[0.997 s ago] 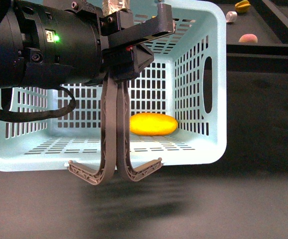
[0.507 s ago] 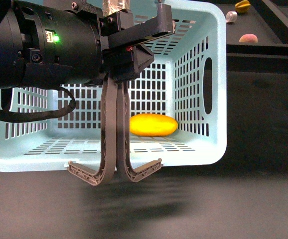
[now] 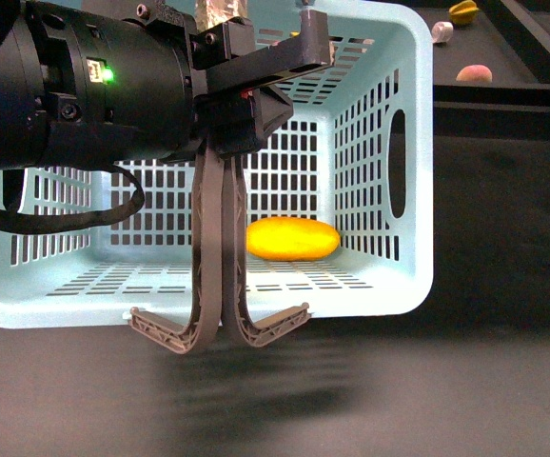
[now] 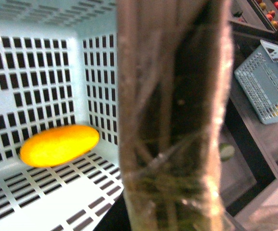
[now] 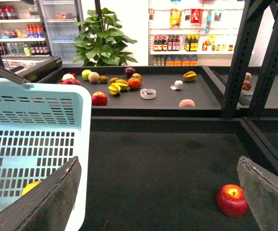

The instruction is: Pick mango with right arm and hold basket with left

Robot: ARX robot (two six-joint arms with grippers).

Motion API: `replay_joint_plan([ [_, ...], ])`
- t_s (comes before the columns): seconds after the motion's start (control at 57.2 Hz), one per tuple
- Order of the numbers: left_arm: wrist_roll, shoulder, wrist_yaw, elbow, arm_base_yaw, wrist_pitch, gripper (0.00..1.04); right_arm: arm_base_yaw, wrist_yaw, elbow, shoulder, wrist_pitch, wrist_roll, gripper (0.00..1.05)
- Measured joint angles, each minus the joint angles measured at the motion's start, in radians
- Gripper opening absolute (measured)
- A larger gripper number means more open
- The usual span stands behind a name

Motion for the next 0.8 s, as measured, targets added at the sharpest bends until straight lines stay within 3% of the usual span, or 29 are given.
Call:
replay_joint_plan([
  [0.087, 0.103, 0.047, -0.033, 0.003, -0.004, 0.085, 0.08, 0.000, 0.000, 0.000, 0.000, 0.000, 0.000, 0.97],
  [0.245, 0.125, 0.092, -0.065, 0.096, 0.019, 0.069, 0.08, 0.000, 0.000, 0.000, -0.002, 0.000, 0.000, 0.97],
  [0.804, -0.470, 0.299, -0.426, 0.484, 0.193, -0.263, 0.08, 0.000, 0.000, 0.000, -0.002, 0.000, 0.000, 0.97],
])
